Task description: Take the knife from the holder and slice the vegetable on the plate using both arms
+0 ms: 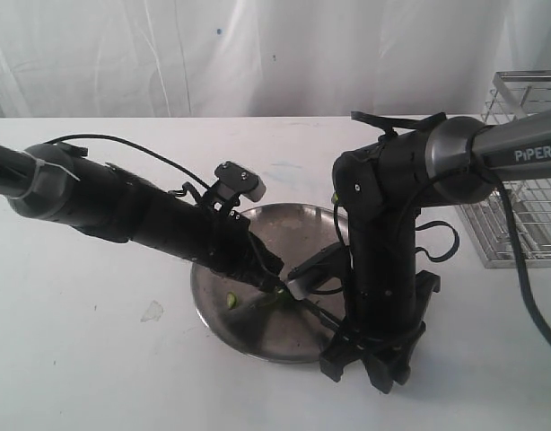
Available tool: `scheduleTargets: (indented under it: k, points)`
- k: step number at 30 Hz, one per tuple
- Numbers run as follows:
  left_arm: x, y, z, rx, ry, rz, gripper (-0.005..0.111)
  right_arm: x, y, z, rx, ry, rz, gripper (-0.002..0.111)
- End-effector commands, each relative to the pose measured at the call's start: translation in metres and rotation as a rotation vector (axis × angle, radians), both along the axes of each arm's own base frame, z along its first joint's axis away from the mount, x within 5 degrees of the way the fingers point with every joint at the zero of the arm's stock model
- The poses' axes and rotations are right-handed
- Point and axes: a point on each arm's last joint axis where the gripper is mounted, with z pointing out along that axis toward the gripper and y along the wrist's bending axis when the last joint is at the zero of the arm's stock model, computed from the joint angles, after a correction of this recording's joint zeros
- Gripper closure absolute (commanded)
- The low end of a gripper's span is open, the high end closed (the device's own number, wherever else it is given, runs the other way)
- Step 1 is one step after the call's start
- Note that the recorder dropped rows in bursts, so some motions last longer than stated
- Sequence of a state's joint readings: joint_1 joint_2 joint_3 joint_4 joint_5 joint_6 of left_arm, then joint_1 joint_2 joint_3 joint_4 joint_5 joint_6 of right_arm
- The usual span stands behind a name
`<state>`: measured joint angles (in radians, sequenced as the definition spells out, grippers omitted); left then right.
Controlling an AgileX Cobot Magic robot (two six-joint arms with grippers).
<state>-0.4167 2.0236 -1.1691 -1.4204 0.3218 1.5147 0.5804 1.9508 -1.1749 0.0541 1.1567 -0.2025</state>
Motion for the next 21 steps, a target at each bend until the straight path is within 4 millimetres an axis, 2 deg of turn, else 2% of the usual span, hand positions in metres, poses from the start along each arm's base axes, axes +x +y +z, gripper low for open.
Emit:
scheduleTargets:
  k: [1,6,12,16,21]
  points:
    - [-0.001,-0.004,-0.005,-0.015,0.023,-0.017,0.107,0.001,0.000,0.002,0.010,-0.014,-0.004,0.108]
    - [-0.003,-0.005,-0.021,-0.022,0.082,-0.025,0.107,0.001,0.000,0.001,0.013,-0.019,-0.004,0.108]
    - [-0.007,-0.007,-0.022,-0.053,0.145,-0.029,0.107,0.005,-0.002,0.000,-0.009,-0.057,0.025,0.108]
    - [-0.012,-0.005,-0.026,-0.017,0.215,-0.026,0.107,0.008,-0.007,0.000,-0.066,-0.095,0.016,0.108]
    - [-0.015,0.000,-0.033,0.027,0.224,-0.002,0.107,0.010,-0.008,0.000,-0.082,-0.113,-0.003,0.108]
